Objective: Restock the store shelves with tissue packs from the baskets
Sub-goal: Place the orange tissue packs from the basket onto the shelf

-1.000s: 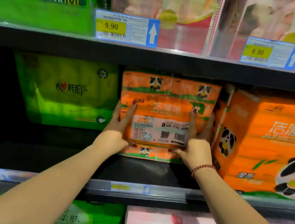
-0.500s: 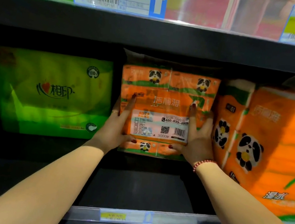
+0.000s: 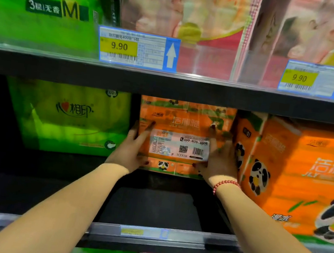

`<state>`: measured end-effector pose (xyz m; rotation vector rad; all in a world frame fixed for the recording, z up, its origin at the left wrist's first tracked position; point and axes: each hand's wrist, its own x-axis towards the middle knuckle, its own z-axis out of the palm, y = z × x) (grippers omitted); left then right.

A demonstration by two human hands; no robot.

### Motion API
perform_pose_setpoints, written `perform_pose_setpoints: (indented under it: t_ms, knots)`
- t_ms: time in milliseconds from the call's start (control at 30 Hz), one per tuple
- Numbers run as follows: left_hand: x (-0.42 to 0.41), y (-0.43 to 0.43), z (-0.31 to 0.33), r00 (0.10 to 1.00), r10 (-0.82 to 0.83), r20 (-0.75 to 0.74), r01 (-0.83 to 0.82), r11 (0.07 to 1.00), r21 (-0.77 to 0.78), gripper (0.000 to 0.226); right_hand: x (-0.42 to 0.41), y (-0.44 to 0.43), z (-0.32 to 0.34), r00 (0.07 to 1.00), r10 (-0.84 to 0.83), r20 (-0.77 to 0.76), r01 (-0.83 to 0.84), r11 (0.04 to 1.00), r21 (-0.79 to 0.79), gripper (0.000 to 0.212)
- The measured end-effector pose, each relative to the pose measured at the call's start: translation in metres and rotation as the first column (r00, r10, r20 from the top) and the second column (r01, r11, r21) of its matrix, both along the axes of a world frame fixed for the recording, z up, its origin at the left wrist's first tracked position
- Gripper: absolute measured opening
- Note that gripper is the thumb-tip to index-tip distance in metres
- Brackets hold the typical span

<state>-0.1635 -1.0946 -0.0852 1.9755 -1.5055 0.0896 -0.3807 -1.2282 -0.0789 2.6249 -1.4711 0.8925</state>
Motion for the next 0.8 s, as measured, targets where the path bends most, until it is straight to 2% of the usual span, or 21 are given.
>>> perform_pose_setpoints:
  t_ms: [133,233,267,333,433,567,700,800]
  knots:
    - [-0.012,0.034,0.016,0.994,0.071,0.078,-0.08,0.99,0.118,0.09,-0.015,0.031,0.016,0.992,-0.043,-0.122,0.041,0.999,-0.024,0.082]
    - [-0.026,0.074,0.029,0.983,0.085,0.16,-0.113,0.978,0.175,0.082,-0.032,0.066,0.027,0.989,0.051,-0.138,-0.055,0.998,-0.026,0.034]
    - [-0.032,0.091,0.032,0.975,0.107,0.196,-0.144,0.973,0.181,0.077,-0.036,0.079,0.03,0.985,0.075,-0.157,-0.085,0.995,-0.059,0.032]
    - [-0.045,0.127,0.038,0.954,0.153,0.259,-0.203,0.963,0.178,0.066,-0.044,0.103,0.036,0.974,0.165,-0.155,-0.186,0.974,-0.132,0.046]
    - [-0.063,0.182,0.038,0.937,0.201,0.284,-0.25,0.957,0.149,0.062,-0.047,0.138,0.039,0.92,0.358,-0.161,-0.377,0.92,-0.11,0.061]
    - [-0.081,0.259,0.028,0.92,0.286,0.268,-0.331,0.934,0.138,0.058,-0.035,0.191,0.032,0.839,0.521,-0.157,-0.528,0.849,0.002,0.059]
    - [-0.09,0.353,0.01,0.888,0.367,0.278,-0.42,0.893,0.164,0.052,-0.008,0.253,0.015,0.7,0.69,-0.184,-0.689,0.72,0.078,0.055]
    - [-0.091,0.42,-0.006,0.851,0.452,0.267,-0.514,0.82,0.25,0.048,0.019,0.299,-0.002,0.6,0.767,-0.229,-0.766,0.633,0.111,0.054]
